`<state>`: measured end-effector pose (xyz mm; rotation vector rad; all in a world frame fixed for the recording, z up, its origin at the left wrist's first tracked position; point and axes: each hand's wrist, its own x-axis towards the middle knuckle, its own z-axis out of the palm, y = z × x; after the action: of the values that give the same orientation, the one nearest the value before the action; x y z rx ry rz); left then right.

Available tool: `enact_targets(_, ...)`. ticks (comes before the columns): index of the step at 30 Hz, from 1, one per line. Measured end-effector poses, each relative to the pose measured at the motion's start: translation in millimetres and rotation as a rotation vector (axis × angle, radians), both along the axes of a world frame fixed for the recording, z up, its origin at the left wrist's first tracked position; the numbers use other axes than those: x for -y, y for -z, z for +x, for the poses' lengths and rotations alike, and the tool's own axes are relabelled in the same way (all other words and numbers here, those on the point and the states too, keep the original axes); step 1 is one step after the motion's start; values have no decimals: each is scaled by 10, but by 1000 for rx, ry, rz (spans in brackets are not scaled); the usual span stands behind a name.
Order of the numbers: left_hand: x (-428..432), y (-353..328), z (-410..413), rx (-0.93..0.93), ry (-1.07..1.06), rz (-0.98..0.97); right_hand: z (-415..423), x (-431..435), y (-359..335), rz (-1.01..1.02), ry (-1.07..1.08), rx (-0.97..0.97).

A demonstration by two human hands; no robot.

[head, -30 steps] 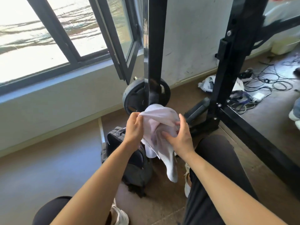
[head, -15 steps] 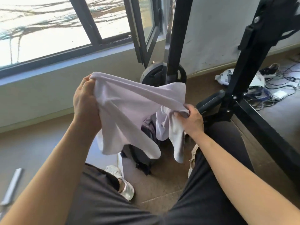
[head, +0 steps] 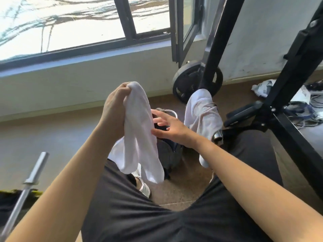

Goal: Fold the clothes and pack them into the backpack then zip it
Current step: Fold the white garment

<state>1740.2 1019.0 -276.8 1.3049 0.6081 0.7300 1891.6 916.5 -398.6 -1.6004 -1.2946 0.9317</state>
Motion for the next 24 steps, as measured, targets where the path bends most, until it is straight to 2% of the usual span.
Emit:
enact_targets(2,-29,38,-64,-75,95,51,-164,-28,-75,57,-64,-150)
enact_targets(5,-94,81,-178,-247,274,224,-294,-66,-156,79,-174,-361)
enact_targets(11,-442,34,-344,-612,502,640,-201,90,-117,-67,-120,-254)
enact_targets(14,-564,188,-253,-783,583,822,-167,204,-6,-207,-123,-283)
enact_targets(16,-542,354,-129,-782,473,1040,-167,296,109,-289,-107,-450)
enact_targets(19,-384,706,39,-618,123,1271,-164,473,313,-335,-96,-701)
enact_targets(21,-319,1033,87,-624,-63,1175,-126,535,392,-300,-61,-835)
enact_targets(24,-268,1581,-3,-701,-53,675,2,580,401,-198,32,-981)
